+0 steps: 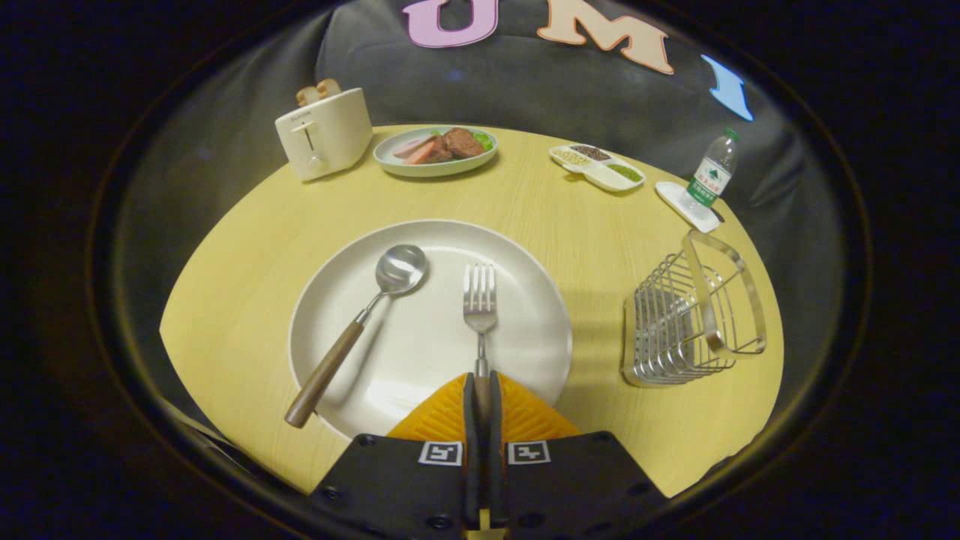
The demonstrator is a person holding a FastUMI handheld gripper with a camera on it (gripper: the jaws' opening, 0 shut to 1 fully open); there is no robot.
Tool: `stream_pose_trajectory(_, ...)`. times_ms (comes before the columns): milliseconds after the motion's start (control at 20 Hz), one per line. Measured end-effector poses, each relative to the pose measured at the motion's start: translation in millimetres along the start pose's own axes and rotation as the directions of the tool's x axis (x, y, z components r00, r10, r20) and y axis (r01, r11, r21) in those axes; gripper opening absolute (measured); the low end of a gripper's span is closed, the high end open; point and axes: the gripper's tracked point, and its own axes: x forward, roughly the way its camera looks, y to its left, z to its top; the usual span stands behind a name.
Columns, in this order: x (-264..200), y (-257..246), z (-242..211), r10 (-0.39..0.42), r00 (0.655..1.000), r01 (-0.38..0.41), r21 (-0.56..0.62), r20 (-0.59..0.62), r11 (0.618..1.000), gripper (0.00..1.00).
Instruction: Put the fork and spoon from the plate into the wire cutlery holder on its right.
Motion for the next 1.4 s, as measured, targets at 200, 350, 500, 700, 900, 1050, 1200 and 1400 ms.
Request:
stream_pose_trajectory(200,-11.0,-1.0,15.9,0.024,1.000,-0.024,-0.001,0.003,1.000,0.08)
stream_pose_trajectory(350,-21.6,-6.4,25.4,0.034,0.999,-0.034,0.001,-0.008,0.999,0.08)
stream_pose_trajectory(500,-32.9,-17.2,33.9,0.040,0.999,-0.040,0.018,-0.019,0.999,0.08)
stream_pose_trajectory(700,-48.5,-34.7,48.4,0.035,0.999,-0.035,0.027,-0.023,0.999,0.08)
stream_pose_trajectory(900,-62.9,-59.3,57.5,0.018,0.999,-0.017,0.029,-0.027,0.999,0.08)
stream_pose_trajectory(1050,-70.4,-78.3,58.7,-0.003,0.999,0.005,0.037,-0.045,0.999,0.08)
stream_pose_trajectory(1200,-77.5,-99.2,58.8,-0.029,0.998,0.031,0.037,-0.056,0.999,0.08)
stream_pose_trajectory(1400,-86.5,-125.3,59.5,-0.055,0.995,0.059,0.044,-0.078,0.997,0.08)
